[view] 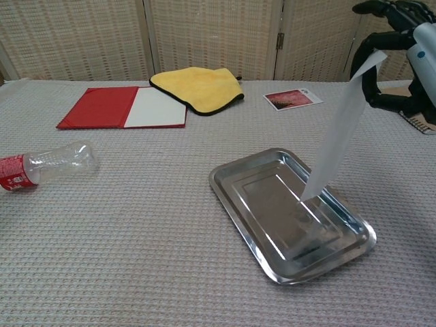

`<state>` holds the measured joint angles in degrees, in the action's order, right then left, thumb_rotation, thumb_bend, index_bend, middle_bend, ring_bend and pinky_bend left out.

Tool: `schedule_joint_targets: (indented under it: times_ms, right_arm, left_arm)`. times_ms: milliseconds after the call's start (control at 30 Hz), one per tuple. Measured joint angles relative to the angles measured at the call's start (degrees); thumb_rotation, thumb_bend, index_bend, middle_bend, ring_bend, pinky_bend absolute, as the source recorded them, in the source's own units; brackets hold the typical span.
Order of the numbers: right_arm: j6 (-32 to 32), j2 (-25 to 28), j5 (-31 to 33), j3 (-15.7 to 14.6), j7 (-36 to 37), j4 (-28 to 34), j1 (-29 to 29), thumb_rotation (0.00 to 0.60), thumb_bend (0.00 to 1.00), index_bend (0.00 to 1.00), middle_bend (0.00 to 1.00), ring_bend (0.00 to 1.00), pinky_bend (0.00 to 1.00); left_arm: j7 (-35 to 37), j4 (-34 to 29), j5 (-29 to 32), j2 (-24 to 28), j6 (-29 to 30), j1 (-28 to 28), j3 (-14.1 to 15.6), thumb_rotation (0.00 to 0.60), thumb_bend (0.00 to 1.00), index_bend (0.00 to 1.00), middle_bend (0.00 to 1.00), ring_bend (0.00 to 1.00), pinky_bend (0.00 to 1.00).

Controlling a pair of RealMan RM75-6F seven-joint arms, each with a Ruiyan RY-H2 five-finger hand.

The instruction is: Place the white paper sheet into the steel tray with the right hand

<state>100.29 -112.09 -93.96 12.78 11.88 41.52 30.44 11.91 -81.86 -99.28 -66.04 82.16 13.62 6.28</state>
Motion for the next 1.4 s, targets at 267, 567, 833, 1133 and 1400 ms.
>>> schedule_joint_targets:
  times_ms: [267,567,833,1133,1400]
  right_arm:
    - [-3.4,-1.3,1.1,4.3,-4.3,0.4,8.1,0.6,0.7,0.63,0.17,0.12,0.0]
    - [-5.9,-3.7,1.5,1.9,-1.7,-2.3,9.3,0.6,0.7,0.63,0.17,0.12,0.0]
    - [-6.2,-2.8,-0.4,-7.0,1.4,-4.4,1.8,0.6,0.7,0.63,0.17,0.12,0.0]
    - [-6.5,-0.4,-4.2,-15.3,1.5,-5.5,-4.8,0.6,0.7,0.63,0.17,0.12,0.0]
    - [-4.8,-0.2,-6.3,-19.2,-0.1,-7.3,-9.7,0.6,0.7,0.63,0.17,0.12,0.0]
  left_arm:
    - [2.4,0.6,0.9,0.4,-0.5,0.4,-0.5,0.6,0.47,0.05,0.0,0.0,0.0]
    - [3.5,1.0,0.8,0.7,-0.5,0.5,-0.5,0.6,0.47,0.05,0.0,0.0,0.0]
    - [3.4,0.5,-0.1,0.9,0.1,0.3,-0.2,0.6,0.47,0.05,0.0,0.0,0.0]
    - [2.7,0.1,-0.5,0.9,0.3,0.2,-0.1,0.6,0.47,0.05,0.0,0.0,0.0]
    - [3.3,0.0,-1.1,1.2,0.9,0.1,0.1,0.6,0.47,0.05,0.0,0.0,0.0]
